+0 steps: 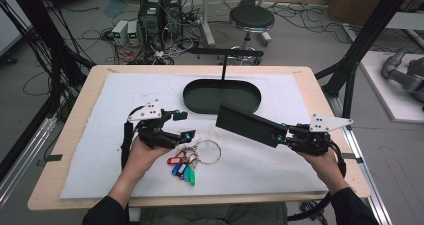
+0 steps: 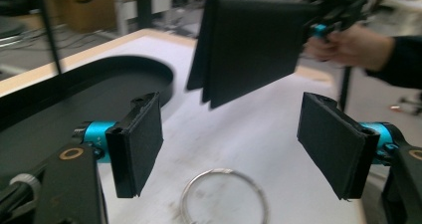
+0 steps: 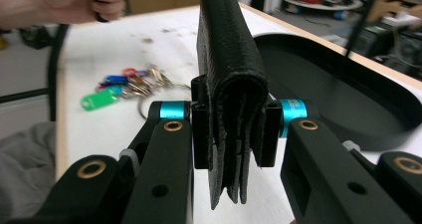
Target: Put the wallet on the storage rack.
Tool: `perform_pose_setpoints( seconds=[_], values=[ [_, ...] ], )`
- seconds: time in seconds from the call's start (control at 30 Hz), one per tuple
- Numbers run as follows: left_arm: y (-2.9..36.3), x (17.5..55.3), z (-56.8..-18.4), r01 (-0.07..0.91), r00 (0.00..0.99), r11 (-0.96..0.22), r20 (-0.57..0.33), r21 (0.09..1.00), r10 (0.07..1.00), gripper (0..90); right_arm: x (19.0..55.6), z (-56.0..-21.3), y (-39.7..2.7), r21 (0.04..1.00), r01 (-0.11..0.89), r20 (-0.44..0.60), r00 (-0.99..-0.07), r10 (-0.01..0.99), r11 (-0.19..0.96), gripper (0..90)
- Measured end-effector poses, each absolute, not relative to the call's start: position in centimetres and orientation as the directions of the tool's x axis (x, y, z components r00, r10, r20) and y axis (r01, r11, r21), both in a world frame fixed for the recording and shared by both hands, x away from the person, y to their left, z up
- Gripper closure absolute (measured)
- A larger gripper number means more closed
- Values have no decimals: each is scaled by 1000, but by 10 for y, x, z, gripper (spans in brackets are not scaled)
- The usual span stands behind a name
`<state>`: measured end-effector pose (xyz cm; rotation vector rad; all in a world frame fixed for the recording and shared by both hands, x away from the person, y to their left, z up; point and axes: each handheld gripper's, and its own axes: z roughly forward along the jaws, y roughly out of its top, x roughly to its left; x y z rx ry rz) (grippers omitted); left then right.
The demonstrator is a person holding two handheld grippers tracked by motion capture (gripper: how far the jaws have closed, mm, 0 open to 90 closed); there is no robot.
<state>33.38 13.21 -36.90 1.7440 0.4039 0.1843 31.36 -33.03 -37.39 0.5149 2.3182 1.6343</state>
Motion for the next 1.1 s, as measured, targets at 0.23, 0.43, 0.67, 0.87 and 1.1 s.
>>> perform_pose_setpoints(
  seconds=[0.23, 0.43, 0.67, 0.87, 1.1],
  values=[
    [113, 338, -359, 138, 969, -140, -104, 980, 222, 259, 316, -370, -318, 940, 110, -1, -946, 325, 322, 756],
    [98, 339, -362, 110, 980, -175, -77, 979, 185, 259, 316, -371, -316, 938, 103, 14, -965, 261, 332, 756],
    [79, 338, -367, 100, 992, -217, -80, 971, 99, 271, 313, -371, -313, 938, 83, 19, -982, 189, 335, 754],
    [72, 336, -372, 71, 997, -268, -57, 961, 59, 561, 312, -372, -311, 939, 85, 26, -984, 176, 335, 754],
    [73, 336, -374, 70, 996, -275, -52, 959, 72, 697, 313, -374, -311, 941, 89, 31, -983, 180, 326, 754]
  ],
)
